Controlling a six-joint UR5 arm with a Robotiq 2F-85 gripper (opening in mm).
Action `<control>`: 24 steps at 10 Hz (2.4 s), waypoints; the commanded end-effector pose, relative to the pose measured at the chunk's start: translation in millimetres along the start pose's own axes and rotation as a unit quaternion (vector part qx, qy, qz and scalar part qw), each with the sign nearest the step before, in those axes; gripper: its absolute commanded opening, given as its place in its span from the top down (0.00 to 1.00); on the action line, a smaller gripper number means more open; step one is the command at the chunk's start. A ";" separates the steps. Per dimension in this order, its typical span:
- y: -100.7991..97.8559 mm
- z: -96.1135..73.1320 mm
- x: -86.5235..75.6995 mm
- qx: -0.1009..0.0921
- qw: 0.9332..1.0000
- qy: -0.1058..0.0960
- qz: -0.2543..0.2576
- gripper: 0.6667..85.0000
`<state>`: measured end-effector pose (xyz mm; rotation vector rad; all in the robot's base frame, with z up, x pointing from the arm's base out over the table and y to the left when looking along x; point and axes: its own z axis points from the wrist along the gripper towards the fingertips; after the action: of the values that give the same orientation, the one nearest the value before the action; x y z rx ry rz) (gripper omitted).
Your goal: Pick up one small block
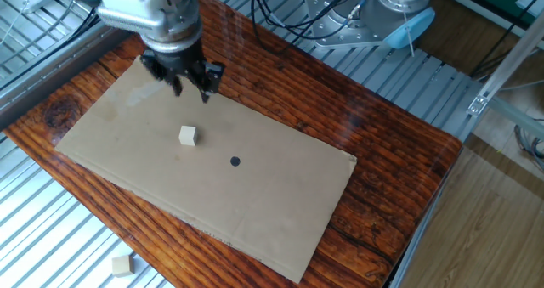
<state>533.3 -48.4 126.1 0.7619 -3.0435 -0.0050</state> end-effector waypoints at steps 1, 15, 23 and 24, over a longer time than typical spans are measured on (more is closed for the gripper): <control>-12.8 27.1 -21.1 0.012 0.998 -0.033 -0.059 0.00; -18.3 67.9 -28.4 0.014 0.999 -0.030 -0.034 0.11; -23.2 144.0 -30.6 -0.026 0.998 -0.026 -0.053 0.15; -18.0 140.0 -26.4 -0.034 0.998 -0.022 -0.041 0.25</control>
<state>570.4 -57.4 -8.1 0.9350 -3.0291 -0.0510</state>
